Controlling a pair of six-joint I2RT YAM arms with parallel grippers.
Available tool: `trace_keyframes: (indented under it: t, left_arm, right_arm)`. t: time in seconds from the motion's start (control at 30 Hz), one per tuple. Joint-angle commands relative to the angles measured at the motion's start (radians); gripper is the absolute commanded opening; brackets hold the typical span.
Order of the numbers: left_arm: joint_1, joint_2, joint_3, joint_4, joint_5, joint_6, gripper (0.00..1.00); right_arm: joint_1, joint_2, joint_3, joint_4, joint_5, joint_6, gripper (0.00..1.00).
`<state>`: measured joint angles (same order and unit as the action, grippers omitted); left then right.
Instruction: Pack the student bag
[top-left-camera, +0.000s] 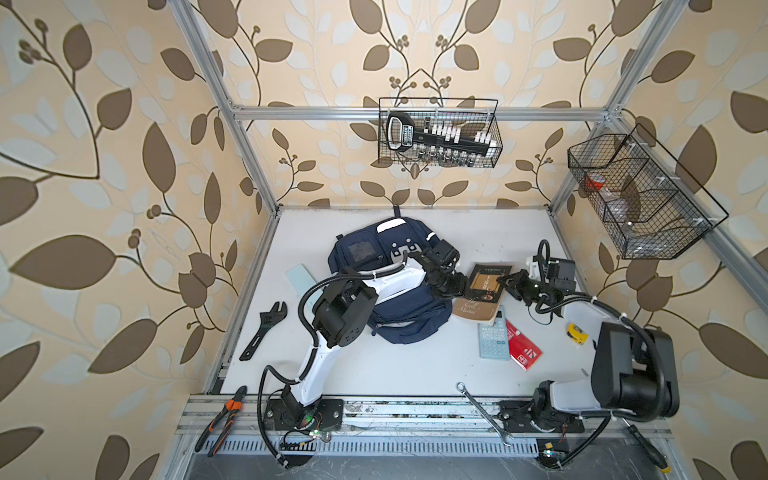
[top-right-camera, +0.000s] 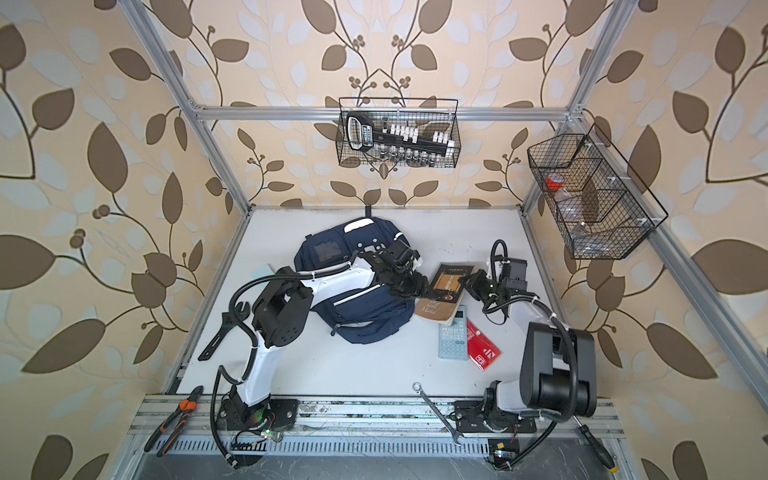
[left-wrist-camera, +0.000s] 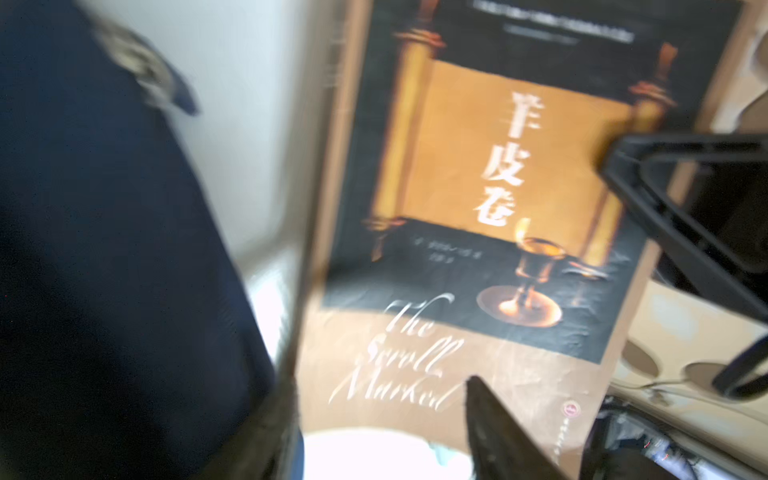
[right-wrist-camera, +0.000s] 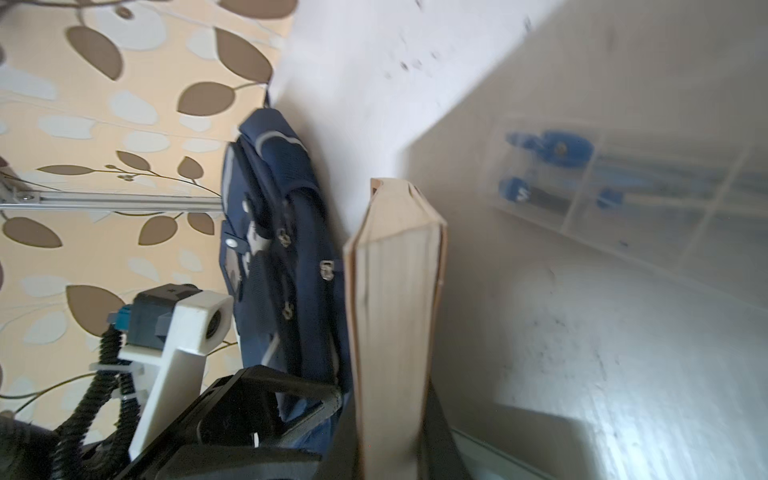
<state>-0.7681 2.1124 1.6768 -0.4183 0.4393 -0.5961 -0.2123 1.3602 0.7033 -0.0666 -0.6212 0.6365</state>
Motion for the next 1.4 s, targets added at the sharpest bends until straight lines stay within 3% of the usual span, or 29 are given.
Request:
trace_keyframes:
  t: [0.0, 0.03, 0.1, 0.27, 0.37, 0.53, 0.63, 0.7, 0.77, 0.8, 0.83, 0.93, 1.0, 1.03, 1.1, 1.17, 1.37]
  left_arm:
    - [0.062, -0.207, 0.077, -0.039, -0.025, 0.015, 0.76]
    - [0.078, -0.242, 0.072, -0.033, -0.011, 0.012, 0.79]
    - [0.107, -0.304, 0.05, -0.011, 0.029, 0.001, 0.98]
    - [0.194, -0.439, -0.091, 0.209, 0.262, -0.073, 0.99]
    - [0.248, -0.514, -0.225, 0.398, 0.339, -0.15, 0.99]
    - [0.251, -0.532, -0.308, 0.634, 0.531, -0.293, 0.99]
    - [0.25, -0.559, -0.368, 0.71, 0.552, -0.339, 0.97]
    - [0.251, -0.595, -0.404, 0.707, 0.536, -0.334, 0.91]
    - [0.251, -0.634, -0.451, 0.789, 0.539, -0.388, 0.76]
    - [0.25, -0.651, -0.476, 0.85, 0.541, -0.422, 0.65]
    - [0.25, -0.663, -0.502, 0.893, 0.534, -0.45, 0.46]
    - [0.251, -0.721, -0.53, 0.887, 0.516, -0.458, 0.03]
    - [0.25, -0.731, -0.538, 0.893, 0.511, -0.467, 0.0]
    - [0.25, -0.734, -0.542, 0.907, 0.51, -0.472, 0.0]
    - [0.255, -0.741, -0.551, 0.973, 0.509, -0.504, 0.0]
    - [0.269, -0.744, -0.561, 1.043, 0.5, -0.552, 0.0]
    - [0.303, -0.713, -0.55, 1.252, 0.53, -0.702, 0.0]
  right_arm:
    - [0.012, -0.137, 0.12, -0.131, 0.021, -0.048, 0.0]
    - [0.02, -0.17, 0.146, -0.162, 0.02, -0.055, 0.0]
    - [0.044, -0.225, 0.188, -0.188, -0.001, -0.052, 0.0]
    - [0.136, -0.299, 0.247, -0.096, -0.219, 0.045, 0.0]
    - [0.182, -0.333, 0.251, 0.035, -0.319, 0.144, 0.0]
    - [0.291, -0.335, 0.302, 0.097, -0.347, 0.198, 0.0]
    - [0.346, -0.329, 0.309, 0.161, -0.325, 0.24, 0.0]
    - [0.37, -0.324, 0.309, 0.19, -0.306, 0.262, 0.0]
    - [0.39, -0.317, 0.304, 0.209, -0.29, 0.273, 0.0]
    - [0.397, -0.313, 0.302, 0.216, -0.28, 0.276, 0.0]
    - [0.4, -0.309, 0.296, 0.225, -0.273, 0.277, 0.0]
    - [0.411, -0.299, 0.285, 0.259, -0.268, 0.326, 0.0]
    - [0.422, -0.294, 0.283, 0.257, -0.266, 0.33, 0.0]
    - [0.428, -0.295, 0.28, 0.241, -0.259, 0.321, 0.08]
    - [0.437, -0.3, 0.268, 0.202, -0.255, 0.301, 0.41]
    - [0.444, -0.315, 0.235, 0.181, -0.266, 0.289, 0.68]
    - [0.447, -0.397, 0.111, 0.143, -0.327, 0.26, 0.71]
